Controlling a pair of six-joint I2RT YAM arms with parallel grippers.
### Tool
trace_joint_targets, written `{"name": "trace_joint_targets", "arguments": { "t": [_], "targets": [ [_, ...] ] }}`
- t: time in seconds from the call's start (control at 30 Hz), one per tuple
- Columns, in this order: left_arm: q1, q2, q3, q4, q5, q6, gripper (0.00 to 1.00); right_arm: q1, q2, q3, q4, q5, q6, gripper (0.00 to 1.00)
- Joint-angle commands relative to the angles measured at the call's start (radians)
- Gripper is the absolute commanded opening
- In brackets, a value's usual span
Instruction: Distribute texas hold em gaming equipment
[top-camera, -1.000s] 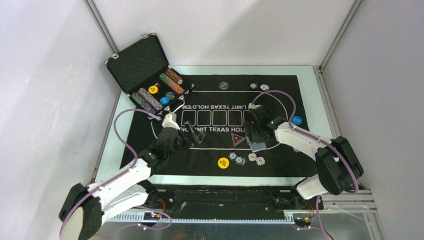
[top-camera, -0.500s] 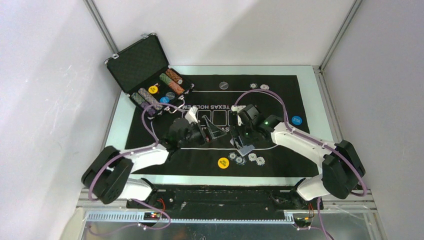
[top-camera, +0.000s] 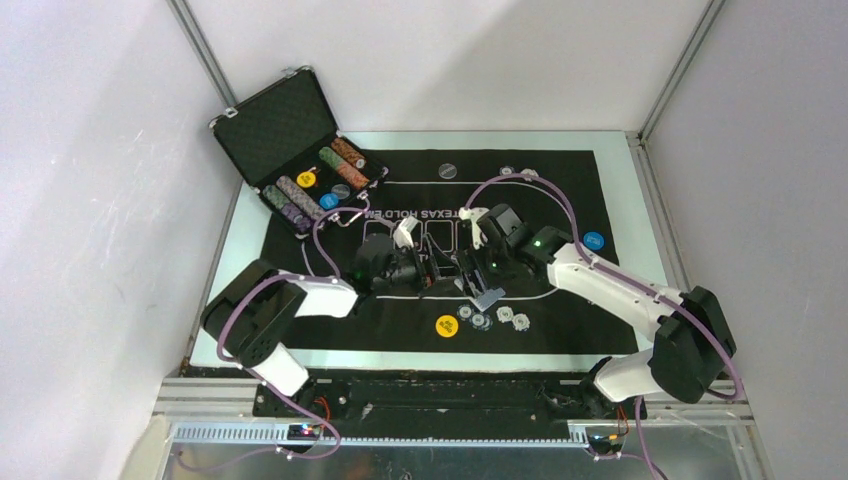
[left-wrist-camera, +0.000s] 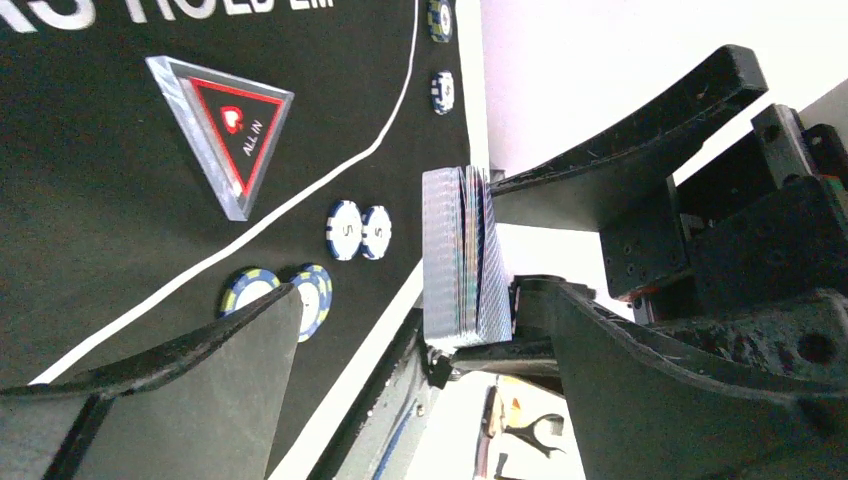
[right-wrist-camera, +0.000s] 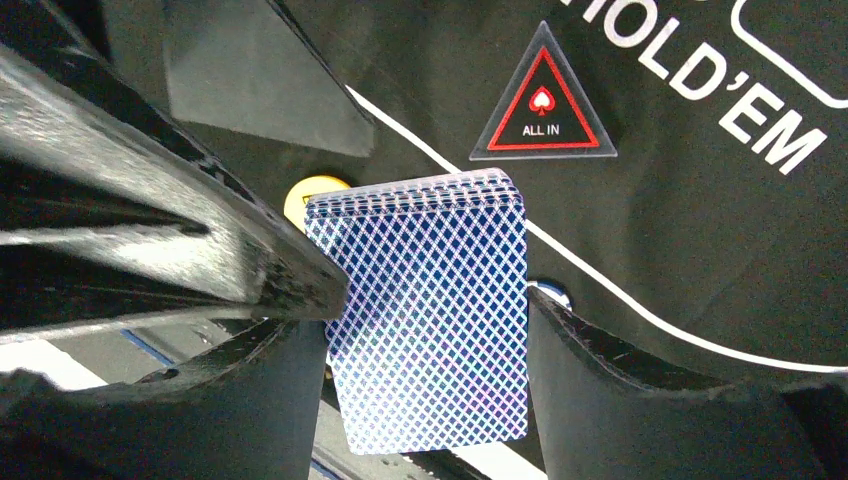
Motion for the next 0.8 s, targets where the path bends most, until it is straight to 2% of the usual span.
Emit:
{"name": "trace_joint_targets", "arguments": {
  "t": [0.0,0.23,0.27,0.4,0.6,0.63,0.67,0.73,0.77],
  "targets": [
    [-0.021,0.037,0.036,0.113,0.058,-0.055,0.98,0.008,-0.038,0.058,0.014,-0.025,-0.021,0.00],
    [-0.055,0.101,0.040,0.248,0.082,-0.154,0.99,0.016,-0.044,0.063,0.038,-0.025,-0.008,0.00],
    [-0.057,0.114,0.037,0.267,0.090,-0.165,0.96,0.018,-0.049,0.062,0.041,-0.024,-0.009,0.00],
    [-0.070,0.144,0.033,0.387,0.117,-0.236,0.76,0.019,-0.055,0.065,0.047,-0.025,-0.005,0.00],
    [-0.080,0.149,0.034,0.403,0.115,-0.256,0.41,0.021,-0.059,0.066,0.048,-0.023,-0.007,0.00],
    [-0.080,0.145,0.032,0.408,0.113,-0.257,0.31,0.022,-0.059,0.066,0.047,-0.020,-0.007,0.00],
    [-0.081,0.143,0.030,0.410,0.113,-0.259,0.27,0.021,-0.060,0.066,0.045,-0.013,-0.006,0.00],
    [-0.081,0.136,0.027,0.412,0.112,-0.262,0.05,0.021,-0.060,0.066,0.043,-0.007,-0.005,0.00],
    [-0.082,0.131,0.026,0.411,0.112,-0.263,0.02,0.021,-0.062,0.066,0.044,-0.007,-0.004,0.00]
  ]
}}
